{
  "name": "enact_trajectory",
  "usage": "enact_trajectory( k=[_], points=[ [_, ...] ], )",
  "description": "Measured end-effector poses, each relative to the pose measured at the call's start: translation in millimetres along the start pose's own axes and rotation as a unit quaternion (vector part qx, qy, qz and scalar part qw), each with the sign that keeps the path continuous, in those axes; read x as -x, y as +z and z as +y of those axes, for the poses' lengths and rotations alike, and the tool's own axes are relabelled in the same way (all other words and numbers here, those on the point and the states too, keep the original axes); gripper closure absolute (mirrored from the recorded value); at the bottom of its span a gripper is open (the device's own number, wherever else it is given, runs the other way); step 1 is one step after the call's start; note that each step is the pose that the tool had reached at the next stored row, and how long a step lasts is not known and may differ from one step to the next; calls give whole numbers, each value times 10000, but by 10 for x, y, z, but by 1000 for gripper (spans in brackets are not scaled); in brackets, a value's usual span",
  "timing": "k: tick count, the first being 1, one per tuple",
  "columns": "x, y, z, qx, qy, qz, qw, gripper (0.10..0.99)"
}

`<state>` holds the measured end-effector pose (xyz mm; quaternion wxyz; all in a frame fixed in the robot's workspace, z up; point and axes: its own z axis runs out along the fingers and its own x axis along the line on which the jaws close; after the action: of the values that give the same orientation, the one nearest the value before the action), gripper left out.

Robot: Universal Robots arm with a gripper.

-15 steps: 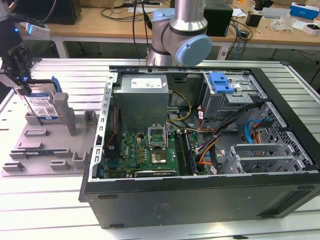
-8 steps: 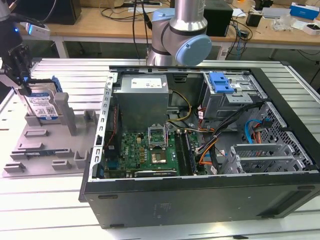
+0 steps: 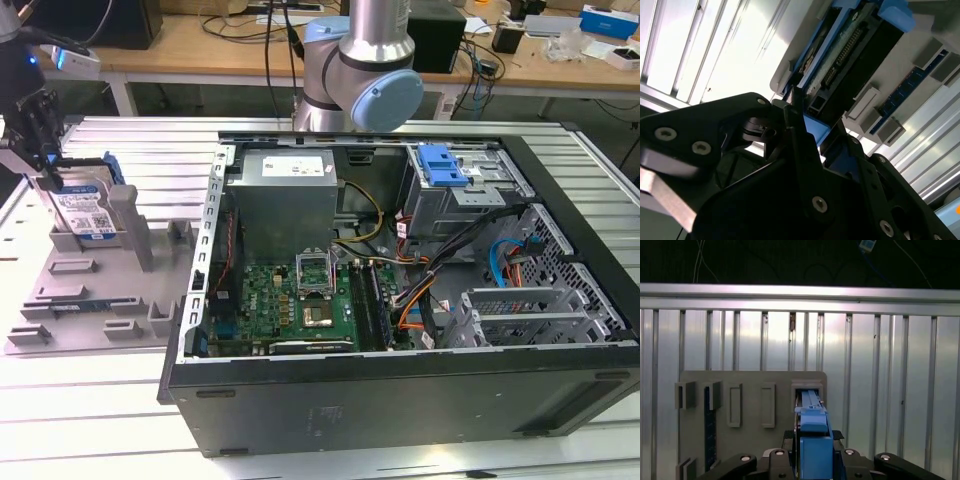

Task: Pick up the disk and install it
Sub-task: 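Pick up the disk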

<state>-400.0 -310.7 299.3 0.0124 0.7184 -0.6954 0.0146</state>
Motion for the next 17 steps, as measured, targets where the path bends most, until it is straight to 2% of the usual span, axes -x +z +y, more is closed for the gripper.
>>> enact_trajectory(
  k=[4, 6, 10, 14, 17],
  points=[
    [-54, 2, 2, 0, 1, -22, 10000, 718],
    [-56, 1, 2, 0, 4, -33, 10000, 718],
    [-57, -14, 2, -3, 9, -96, 10000, 718],
    [-59, -85, 2, -4, 9, -144, 9999, 718],
    [-64, -195, 1, -5, 9, -190, 9998, 718]
  ],
)
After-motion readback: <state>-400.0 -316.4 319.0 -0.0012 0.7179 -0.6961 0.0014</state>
